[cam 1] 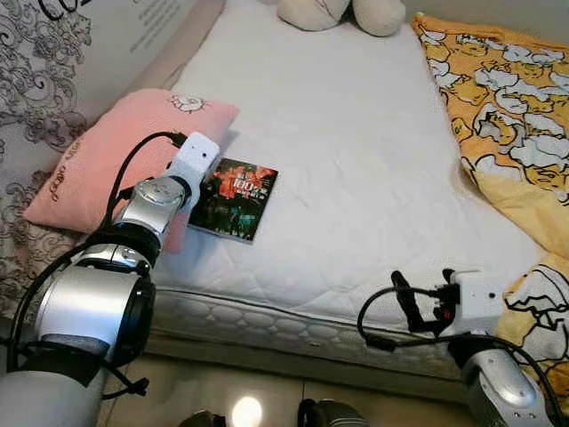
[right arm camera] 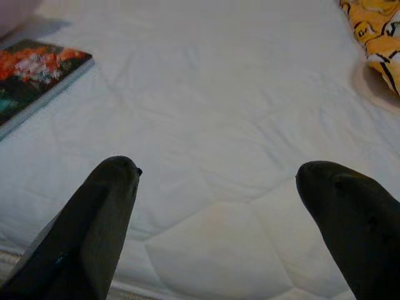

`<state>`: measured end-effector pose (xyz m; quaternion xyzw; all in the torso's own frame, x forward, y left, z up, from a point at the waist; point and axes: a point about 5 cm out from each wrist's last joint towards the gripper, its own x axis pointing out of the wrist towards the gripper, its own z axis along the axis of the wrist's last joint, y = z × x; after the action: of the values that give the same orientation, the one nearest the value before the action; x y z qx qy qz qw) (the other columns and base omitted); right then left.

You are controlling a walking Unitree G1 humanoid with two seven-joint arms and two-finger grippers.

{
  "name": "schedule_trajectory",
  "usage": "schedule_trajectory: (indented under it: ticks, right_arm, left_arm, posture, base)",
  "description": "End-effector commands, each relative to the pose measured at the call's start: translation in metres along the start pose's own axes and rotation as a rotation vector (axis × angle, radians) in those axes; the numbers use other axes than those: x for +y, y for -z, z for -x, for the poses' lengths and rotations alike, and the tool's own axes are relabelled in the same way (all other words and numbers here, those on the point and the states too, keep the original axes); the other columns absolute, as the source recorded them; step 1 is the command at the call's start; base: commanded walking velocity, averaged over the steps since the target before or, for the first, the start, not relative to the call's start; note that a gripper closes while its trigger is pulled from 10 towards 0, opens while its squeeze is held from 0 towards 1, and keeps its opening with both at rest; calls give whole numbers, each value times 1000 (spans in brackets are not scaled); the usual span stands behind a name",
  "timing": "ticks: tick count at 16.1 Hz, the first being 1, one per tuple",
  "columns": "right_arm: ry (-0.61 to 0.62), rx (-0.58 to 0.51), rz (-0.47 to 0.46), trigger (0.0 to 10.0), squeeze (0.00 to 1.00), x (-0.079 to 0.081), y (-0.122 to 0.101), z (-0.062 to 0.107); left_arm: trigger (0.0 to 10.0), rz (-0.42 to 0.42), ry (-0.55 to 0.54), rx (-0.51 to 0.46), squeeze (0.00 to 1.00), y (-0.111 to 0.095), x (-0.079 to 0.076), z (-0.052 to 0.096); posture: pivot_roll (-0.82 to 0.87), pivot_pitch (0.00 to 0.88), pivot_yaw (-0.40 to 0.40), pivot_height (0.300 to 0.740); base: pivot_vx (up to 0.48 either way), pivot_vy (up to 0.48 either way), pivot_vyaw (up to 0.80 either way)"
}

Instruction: Clean up the room

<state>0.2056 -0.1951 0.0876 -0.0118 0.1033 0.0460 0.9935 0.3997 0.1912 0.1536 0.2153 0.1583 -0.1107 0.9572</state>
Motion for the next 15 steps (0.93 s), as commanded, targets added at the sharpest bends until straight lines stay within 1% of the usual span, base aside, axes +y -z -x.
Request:
schedule_trajectory:
  ticks: [1, 2, 3, 4, 5, 6, 7, 8, 9, 10, 11, 13, 14, 15]
  right_arm:
    - [28, -6, 12, 10000, 541, -6, 0, -1]
    - [35, -24, 10, 10000, 541, -7, -1, -7]
    - [38, -45, 14, 10000, 545, -10, -5, -13]
    - [38, -60, 18, 10000, 541, -11, -8, -16]
    - [40, -94, 29, 10000, 541, -14, -14, -24]
    - [61, -137, 40, 10000, 545, -18, -21, -30]
    - [116, -185, 30, 10000, 545, -26, -26, -41]
    - [133, -211, -2, 10000, 565, -27, -27, -49]
    - [149, -218, -11, 10000, 1000, -26, -26, -55]
    - [148, -219, -36, 10000, 1000, -23, -24, -60]
    - [121, -227, -50, 10000, 1000, -16, -23, -64]
    - [92, -231, -48, 10000, 1000, -6, -22, -73]
    - [85, -252, -48, 10000, 1000, -5, -24, -79]
    - [101, -259, -50, 10000, 1000, -8, -26, -83]
  left_arm:
    - [10000, 89, -31, -68, 0, -13, 1, -1]
    - [10000, 223, -50, -130, 0, -14, -3, -2]
    - [10000, 323, -78, -173, 0, -12, -8, -2]
    - [10000, 374, -96, -189, 0, -9, -10, -2]
    - [10000, 436, -119, -213, 0, -1, -17, -1]
    - [10000, 473, -143, -229, 0, 8, -22, 1]
    - [10000, 490, -198, -222, 0, 27, -29, 6]
    - [10000, 459, -244, -262, 1000, 38, -35, 15]
    - [10000, 431, -270, -301, 1000, 44, -40, 25]
    - [10000, 416, -290, -318, 1000, 46, -45, 31]
    - [10000, 395, -307, -343, 1000, 45, -49, 37]
    - [10000, 358, -320, -394, 1000, 40, -58, 45]
    - [10000, 364, -311, -400, 1000, 38, -63, 48]
    - [10000, 357, -298, -392, 1000, 37, -66, 49]
  posture:
    - [-266, 44, -20, 740]
    - [-237, 15, -17, 740]
    - [-215, 0, -16, 740]
    - [-208, 0, -16, 740]
    - [-169, 0, -19, 740]
    - [-142, 0, -19, 740]
    - [-102, 0, -20, 740]
    - [-58, 0, -25, 740]
    - [-43, 0, -27, 740]
    - [-24, 0, -30, 740]
    - [-8, 0, -33, 740]
    - [20, 0, -50, 740]
    - [29, 0, -62, 740]
    - [31, 0, -70, 740]
  base:
    - [0, 0, 0]
    - [0, 0, 0]
    - [0, 0, 0]
    - [0, 0, 0]
    - [0, 0, 0]
    - [0, 0, 0]
    - [0, 0, 0]
    - [0, 0, 0]
    - [0, 0, 0]
    - [0, 0, 0]
    - [0, 0, 0]
    - [0, 0, 0]
    - [0, 0, 0]
    - [0, 0, 0]
